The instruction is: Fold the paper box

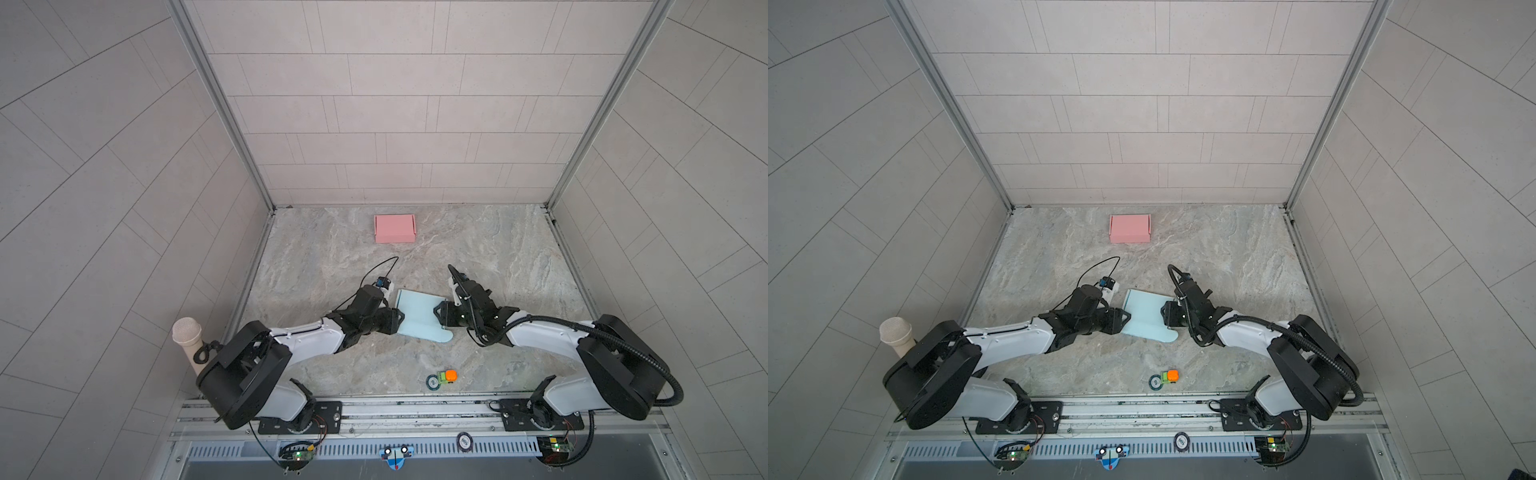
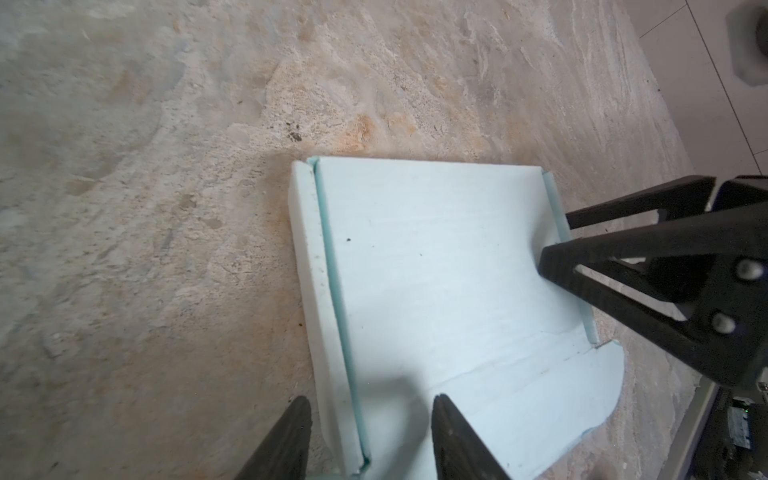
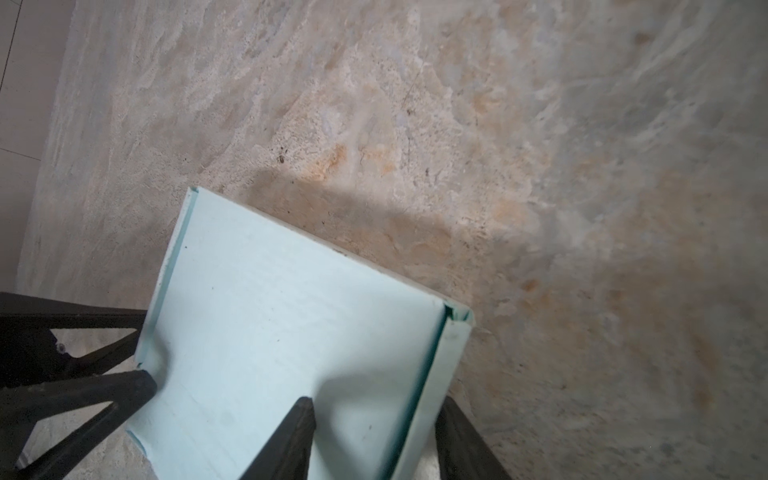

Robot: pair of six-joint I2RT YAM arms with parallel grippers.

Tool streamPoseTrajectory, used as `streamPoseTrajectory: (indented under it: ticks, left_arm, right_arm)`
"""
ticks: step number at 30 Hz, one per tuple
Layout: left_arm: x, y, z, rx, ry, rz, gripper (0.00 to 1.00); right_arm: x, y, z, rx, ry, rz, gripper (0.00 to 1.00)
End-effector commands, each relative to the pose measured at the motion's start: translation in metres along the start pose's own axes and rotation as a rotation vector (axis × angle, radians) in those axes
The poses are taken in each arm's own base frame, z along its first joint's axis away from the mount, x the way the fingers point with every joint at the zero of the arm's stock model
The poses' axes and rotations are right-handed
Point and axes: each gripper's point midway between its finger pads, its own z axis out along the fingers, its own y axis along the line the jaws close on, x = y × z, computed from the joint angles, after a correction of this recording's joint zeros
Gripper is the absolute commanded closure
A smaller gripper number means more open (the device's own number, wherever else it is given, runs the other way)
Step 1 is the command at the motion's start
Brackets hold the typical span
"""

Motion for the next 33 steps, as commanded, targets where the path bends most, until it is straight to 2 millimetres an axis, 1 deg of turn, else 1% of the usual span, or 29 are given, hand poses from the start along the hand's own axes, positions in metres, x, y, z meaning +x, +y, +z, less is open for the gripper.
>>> streamPoseTrajectory:
  ticks: [1,3,4,5,6,12,17,22,25,28,31,33]
  left_arm:
    - [-0.008,-0.004,-0.004,0.023,-0.035,-0.006,0.50]
    - [-0.007,-0.004,-0.006,0.022,-0.039,-0.007,0.51]
    - [-0.007,-0.004,-0.007,0.022,-0.041,-0.007,0.51]
    - [-0.007,-0.004,-0.008,0.023,-0.044,-0.007,0.52]
    - [-0.006,-0.003,-0.009,0.021,-0.043,-0.007,0.52]
    - [-0.005,-0.006,-0.011,0.030,-0.042,-0.011,0.55]
    - [-0.003,-0.011,-0.013,0.039,-0.041,-0.008,0.55]
    - [-0.004,-0.008,-0.015,0.023,-0.057,-0.016,0.58]
    - [-0.008,-0.008,-0.017,0.014,-0.072,-0.017,0.58]
    - [-0.010,-0.007,-0.017,0.008,-0.074,-0.015,0.59]
    - [-0.013,-0.007,-0.018,0.004,-0.077,-0.014,0.59]
    - [-0.015,-0.004,-0.021,0.001,-0.086,-0.022,0.59]
  right_arm:
    - [-0.002,-0.004,0.005,0.026,0.014,-0.021,0.51]
    - [-0.003,-0.004,0.008,0.029,0.019,-0.027,0.51]
    - [0.000,-0.006,0.010,0.033,0.032,-0.030,0.51]
    - [-0.008,0.000,0.011,0.022,0.024,-0.039,0.51]
    - [-0.009,0.001,0.013,0.025,0.034,-0.048,0.52]
    - [-0.016,-0.003,0.016,0.047,0.044,-0.065,0.52]
    - [-0.016,-0.001,0.020,0.047,0.062,-0.085,0.52]
    - [-0.016,-0.002,0.023,0.048,0.069,-0.089,0.52]
    - [-0.016,-0.002,0.021,0.052,0.067,-0.090,0.52]
    - [-0.020,-0.001,0.015,0.053,0.056,-0.089,0.51]
    - [-0.026,-0.002,0.005,0.078,0.042,-0.106,0.48]
    - [-0.030,-0.004,-0.003,0.102,0.033,-0.123,0.44]
